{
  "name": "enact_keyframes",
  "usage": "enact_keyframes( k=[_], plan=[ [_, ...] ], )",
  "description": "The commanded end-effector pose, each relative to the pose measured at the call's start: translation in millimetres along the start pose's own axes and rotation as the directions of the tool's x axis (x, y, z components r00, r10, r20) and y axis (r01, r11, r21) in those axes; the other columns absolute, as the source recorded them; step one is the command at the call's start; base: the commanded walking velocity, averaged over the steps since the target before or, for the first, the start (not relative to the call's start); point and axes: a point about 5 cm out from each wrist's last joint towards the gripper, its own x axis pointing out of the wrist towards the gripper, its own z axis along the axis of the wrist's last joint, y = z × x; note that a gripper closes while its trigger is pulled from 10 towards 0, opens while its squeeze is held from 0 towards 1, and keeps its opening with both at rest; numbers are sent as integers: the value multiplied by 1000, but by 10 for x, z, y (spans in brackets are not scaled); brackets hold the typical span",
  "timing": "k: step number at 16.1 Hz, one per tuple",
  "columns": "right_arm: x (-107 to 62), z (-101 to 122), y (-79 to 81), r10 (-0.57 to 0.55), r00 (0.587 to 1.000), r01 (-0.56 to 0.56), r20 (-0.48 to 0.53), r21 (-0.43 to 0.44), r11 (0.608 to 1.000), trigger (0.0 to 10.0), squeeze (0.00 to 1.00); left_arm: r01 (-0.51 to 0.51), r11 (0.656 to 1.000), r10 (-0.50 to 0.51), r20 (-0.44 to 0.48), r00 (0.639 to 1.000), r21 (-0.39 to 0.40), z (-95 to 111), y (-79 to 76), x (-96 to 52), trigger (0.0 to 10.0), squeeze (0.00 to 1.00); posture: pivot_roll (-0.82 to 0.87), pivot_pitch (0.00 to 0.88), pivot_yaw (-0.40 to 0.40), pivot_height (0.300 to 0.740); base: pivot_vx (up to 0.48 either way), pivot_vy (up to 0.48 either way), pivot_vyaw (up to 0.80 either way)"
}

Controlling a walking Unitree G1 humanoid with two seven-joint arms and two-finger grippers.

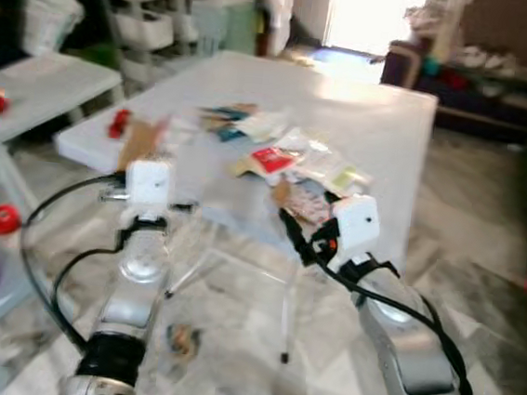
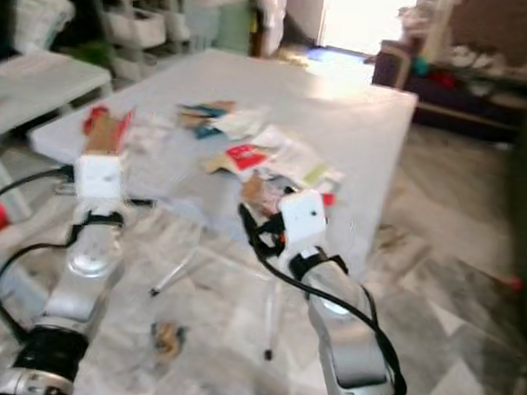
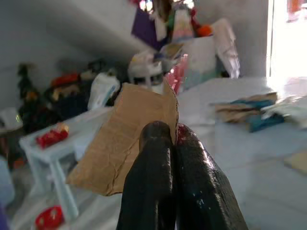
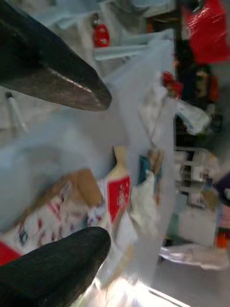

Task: Picking trash to rubbish bin

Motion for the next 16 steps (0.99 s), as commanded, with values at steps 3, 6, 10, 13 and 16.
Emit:
enact_keyframes(
  k=[3, 6, 10, 13, 16],
  plan=[
    [5, 53, -43, -21, 1000, 21, 18, -8, 1000, 10000, 0, 11, 999, -11, 3, 1000, -39, 53, -28, 44, 2078, 0, -127, 0, -16, 740, 0, 0, 0],
    [3, 54, -47, -27, 999, 27, 20, -10, 1000, 10000, 0, 11, 999, -11, 1, 1000, -38, 51, -25, 46, 1804, 0, -127, 0, -15, 740, 0, 0, 0],
    [40, 13, -184, -140, 990, 140, -16, -50, 989, 10000, 0, 46, 997, -50, -65, 997, -55, -50, -50, 33, 2902, 0, -115, 0, -17, 740, 0, 0, 0],
    [71, -107, -380, -256, 962, 249, -99, -80, 965, 10000, 0, 112, 991, -119, -108, 987, -67, -148, -92, -51, 2588, 0, -99, 0, -17, 740, 0, 0, 0],
    [102, -260, -539, -357, 909, 369, -215, 13, 929, 10000, 0, 240, 967, -248, -103, 963, -81, -180, -216, -178, 0, 0, -83, 0, -15, 740, 0, 0, 0]
  ],
)
